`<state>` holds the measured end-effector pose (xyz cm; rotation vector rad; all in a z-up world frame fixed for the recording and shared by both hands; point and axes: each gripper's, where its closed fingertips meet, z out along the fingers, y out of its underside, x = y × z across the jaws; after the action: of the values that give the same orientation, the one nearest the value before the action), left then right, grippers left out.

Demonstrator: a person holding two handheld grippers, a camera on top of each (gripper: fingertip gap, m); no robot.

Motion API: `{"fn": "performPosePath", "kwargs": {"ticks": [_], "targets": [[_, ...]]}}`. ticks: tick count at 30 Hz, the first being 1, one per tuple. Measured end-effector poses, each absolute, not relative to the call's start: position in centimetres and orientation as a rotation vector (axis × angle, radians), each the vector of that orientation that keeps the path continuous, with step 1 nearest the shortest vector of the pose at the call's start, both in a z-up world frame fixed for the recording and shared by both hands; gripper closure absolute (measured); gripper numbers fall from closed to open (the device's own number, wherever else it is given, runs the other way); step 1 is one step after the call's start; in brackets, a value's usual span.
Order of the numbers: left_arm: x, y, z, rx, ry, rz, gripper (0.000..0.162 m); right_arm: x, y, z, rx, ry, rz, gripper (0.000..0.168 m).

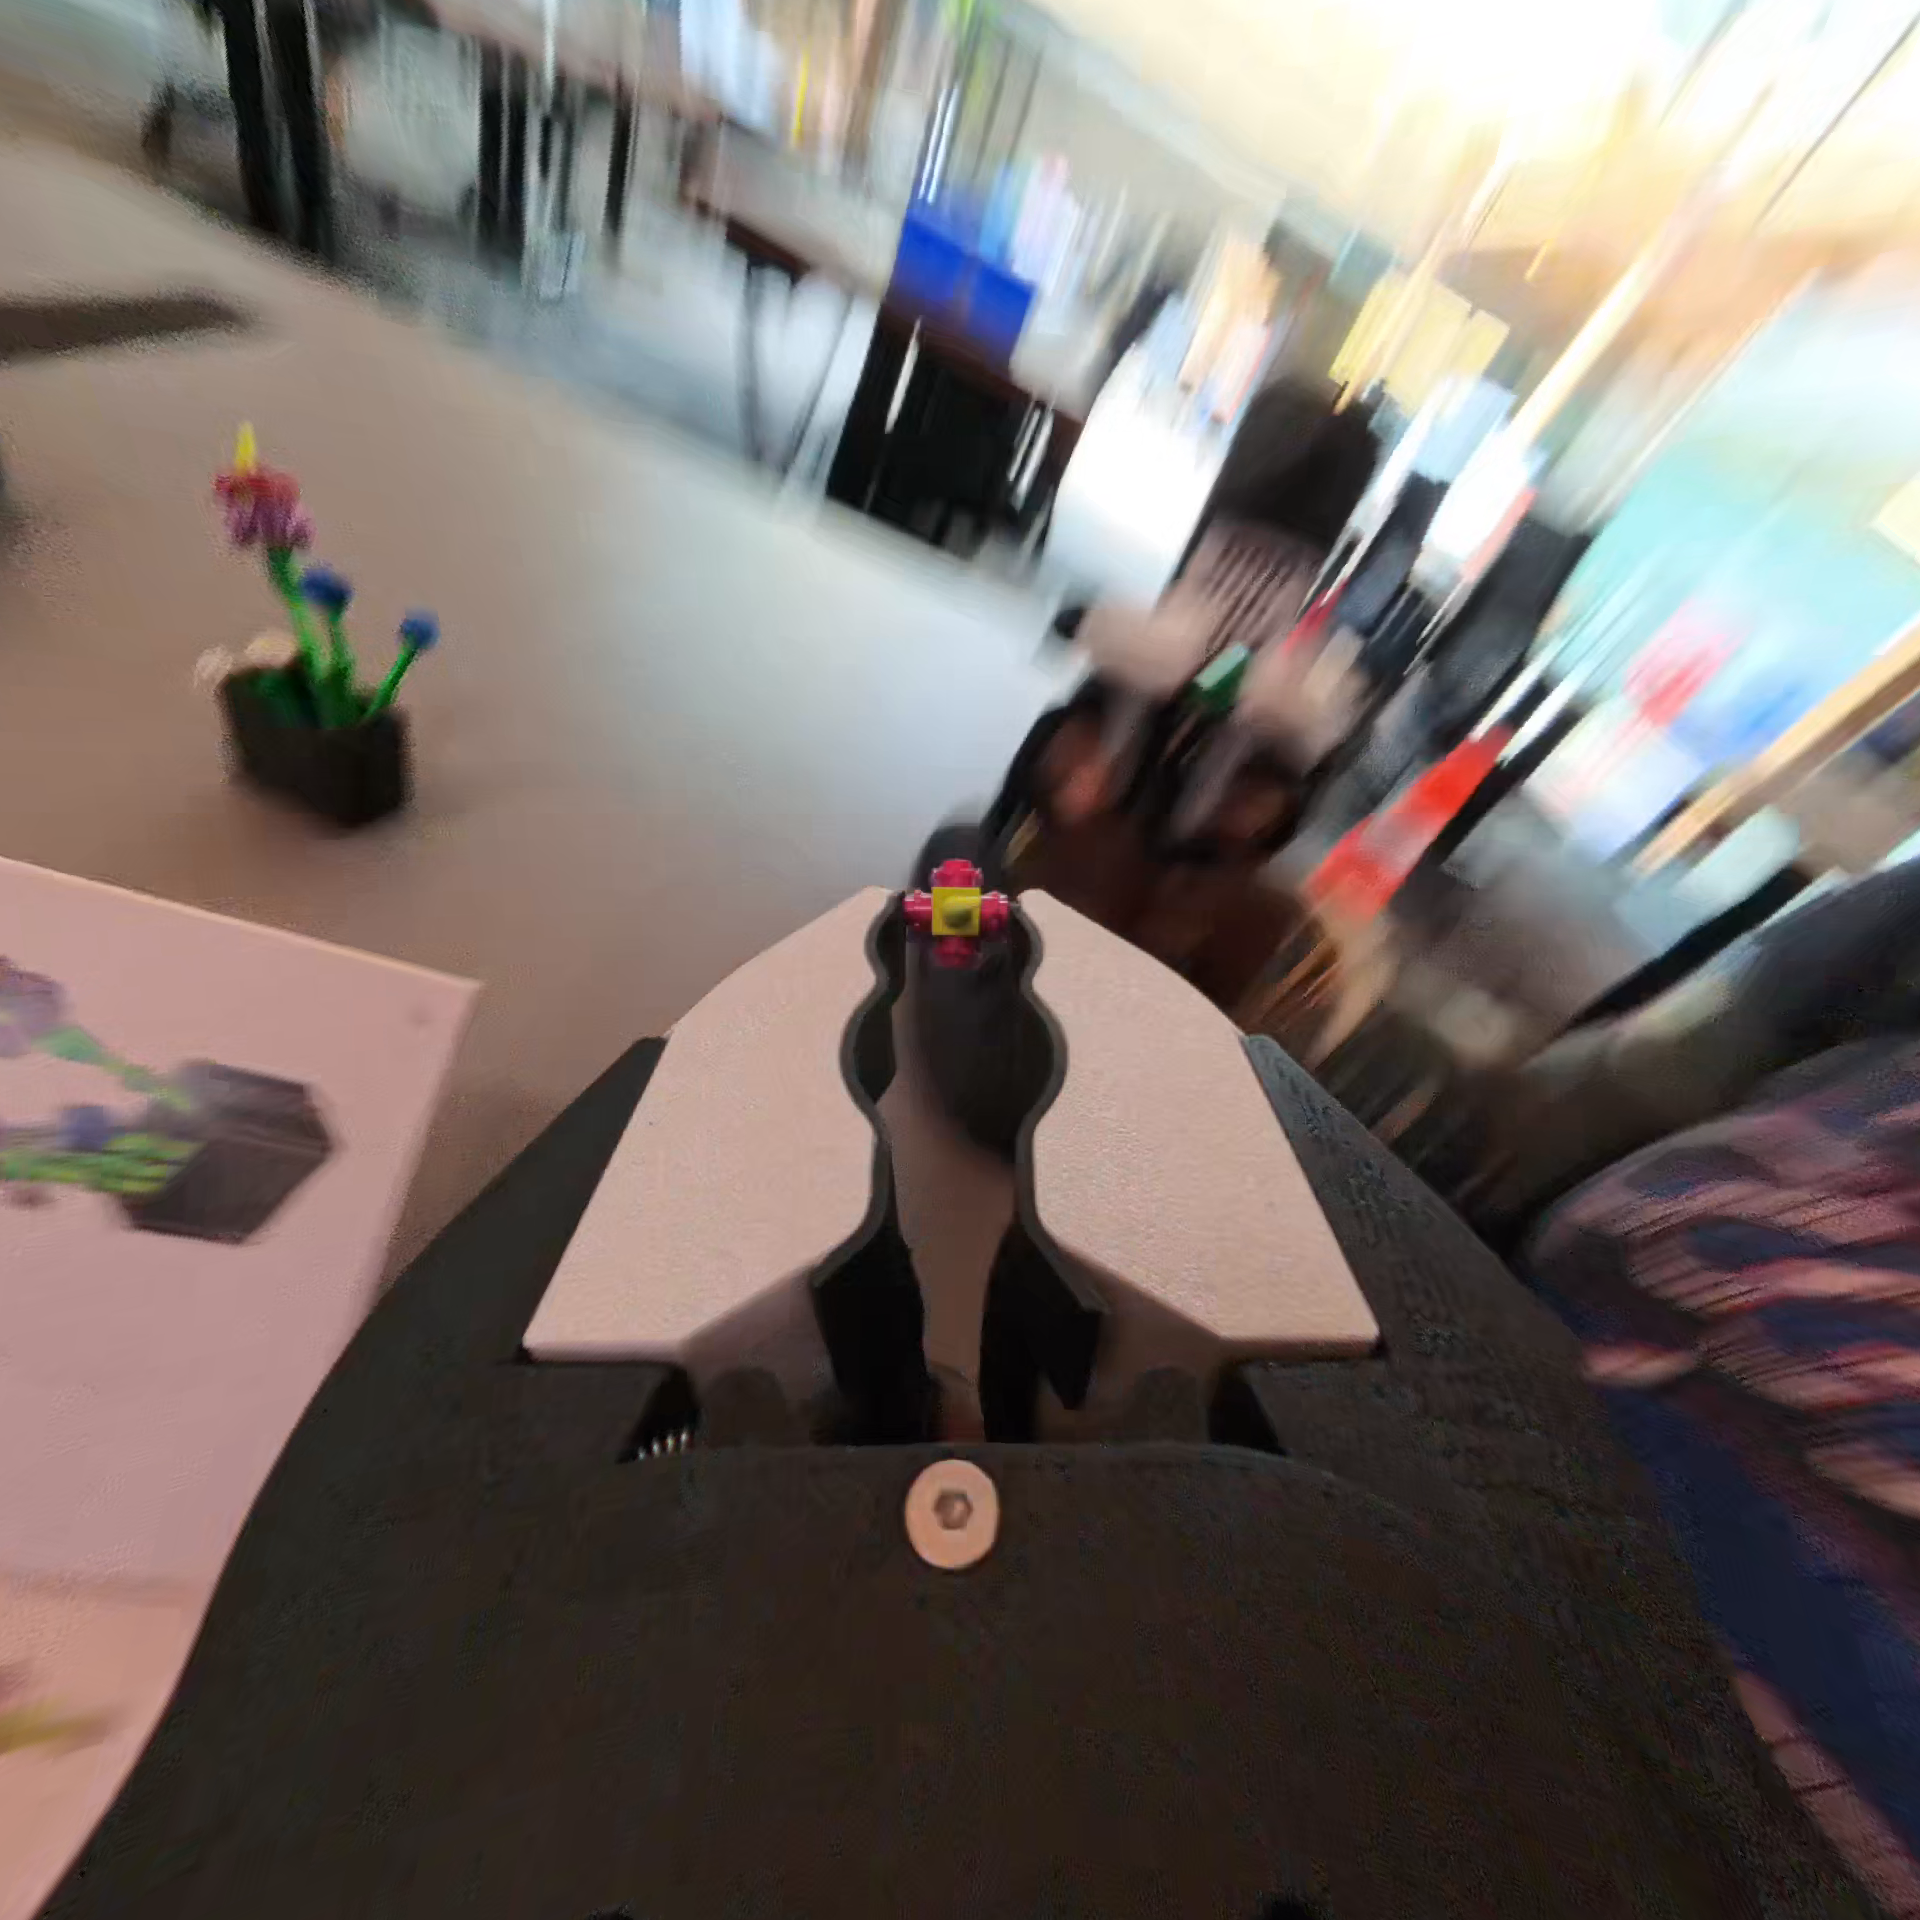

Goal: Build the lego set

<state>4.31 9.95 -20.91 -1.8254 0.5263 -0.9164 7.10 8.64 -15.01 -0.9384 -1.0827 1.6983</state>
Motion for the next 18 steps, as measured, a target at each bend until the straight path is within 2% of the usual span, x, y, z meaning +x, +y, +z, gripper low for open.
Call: {"fn": "performPosePath", "kwargs": {"ticks": [2, 5, 9, 18], "targets": [[3.1, 8.1, -16.1, -1.496, 0.203, -1.232, 0.144, 6.6, 8.4, -14.5, -0.963, -1.03, 1.708, 0.161], [-0.3, 5.4, -13.1, -1.106, -0.148, -1.498, 0.144, 4.4, 5.8, -14.3, -0.955, -1.055, 1.695, 0.161], [-2.1, 2.8, -13.3, -0.928, -0.261, -1.542, 0.143, 1.3, 2.1, -14.5, -0.912, -1.126, 1.694, 0.16], [-2.4, 1.1, -14.8, -0.987, -0.191, -1.449, 0.144, -1.4, 1.8, -14.8, -0.951, -1.16, 1.668, 0.161]]}}
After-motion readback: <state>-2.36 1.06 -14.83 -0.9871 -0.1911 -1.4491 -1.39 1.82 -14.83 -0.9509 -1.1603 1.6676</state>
